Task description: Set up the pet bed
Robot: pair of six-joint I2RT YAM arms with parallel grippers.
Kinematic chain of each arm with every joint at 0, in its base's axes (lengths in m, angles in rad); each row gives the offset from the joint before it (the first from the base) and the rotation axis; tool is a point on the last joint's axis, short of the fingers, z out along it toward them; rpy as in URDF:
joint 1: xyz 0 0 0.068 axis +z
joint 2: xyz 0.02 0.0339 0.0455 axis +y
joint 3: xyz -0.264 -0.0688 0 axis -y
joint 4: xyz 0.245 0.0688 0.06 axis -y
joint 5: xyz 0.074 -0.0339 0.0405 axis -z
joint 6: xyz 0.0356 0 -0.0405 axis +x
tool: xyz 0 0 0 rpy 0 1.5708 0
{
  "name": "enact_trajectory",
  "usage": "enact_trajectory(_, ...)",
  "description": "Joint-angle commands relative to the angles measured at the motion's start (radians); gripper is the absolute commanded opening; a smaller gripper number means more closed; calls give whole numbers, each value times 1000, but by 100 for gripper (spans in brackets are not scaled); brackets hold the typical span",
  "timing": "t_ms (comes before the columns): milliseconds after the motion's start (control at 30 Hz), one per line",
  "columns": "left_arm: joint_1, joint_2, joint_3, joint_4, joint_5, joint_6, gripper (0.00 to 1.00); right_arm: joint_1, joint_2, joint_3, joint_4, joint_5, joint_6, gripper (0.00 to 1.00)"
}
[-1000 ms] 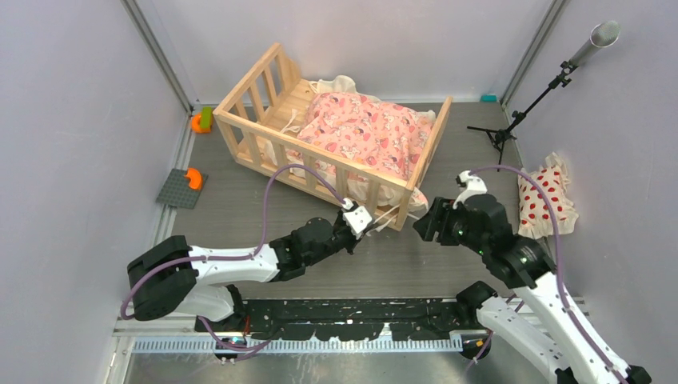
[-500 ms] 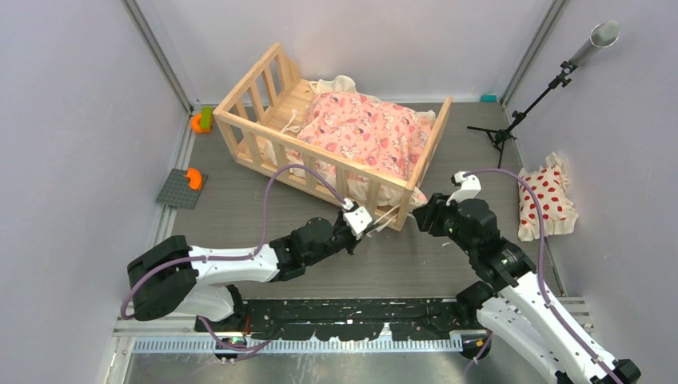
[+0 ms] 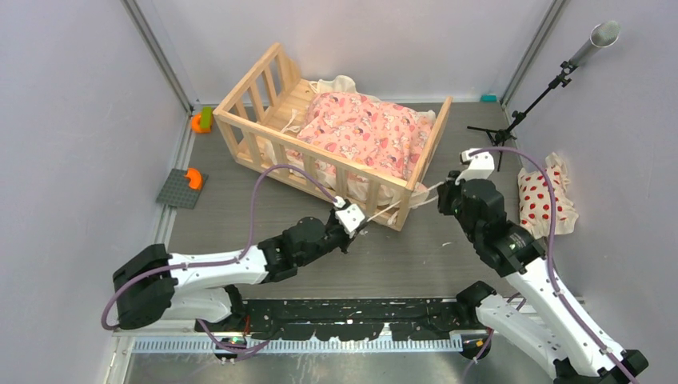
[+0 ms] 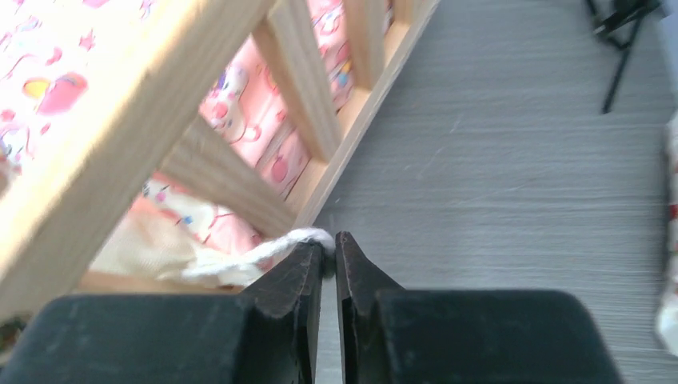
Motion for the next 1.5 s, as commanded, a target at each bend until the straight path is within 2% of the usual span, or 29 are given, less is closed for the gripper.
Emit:
enact_trajectory(0,5,-83,0,-61,-31,6,0,-2,96,144,-58,210,-110,16)
enact_trajectory(267,5,-167,-24,-141,-35,2,0,-2,182,266,-66,407,-158,18)
enact_trajectory(400,5,-209,-43,-197,-23,-14,0,-1,197,293,-114,441,-119,20)
enact_trajectory(533,6,-255,-64,-284,-16,-30,0,-2,192,318,-206,430,-39,27)
enact_trajectory(667,5,-297,-107,-317,-20,-104,0,-1,151,323,-236,312,17,35)
enact_trajectory(833,5,-278,-125,-307,45,-175,0,-1,94,328,-250,34,173,42)
enact_trajectory(933,5,-271,-132,-325,48,-201,0,-1,72,347,-252,-74,271,45)
enact_trajectory(1067,5,-309,-169,-323,23,-213,0,-1,111,408,-263,-184,295,41)
enact_trajectory(1200,5,-377,-178,-385,-26,-218,0,-2,247,465,-319,-172,267,25)
enact_trajectory(1267,5,-416,-186,-406,-51,-226,0,-1,317,477,-313,-190,247,21)
enact_trajectory(1400,5,-483,-202,-435,-86,-241,0,15,413,461,-141,-374,263,17)
enact_trajectory(1467,5,-507,-205,-461,-101,-251,0,71,460,483,-79,-383,264,17)
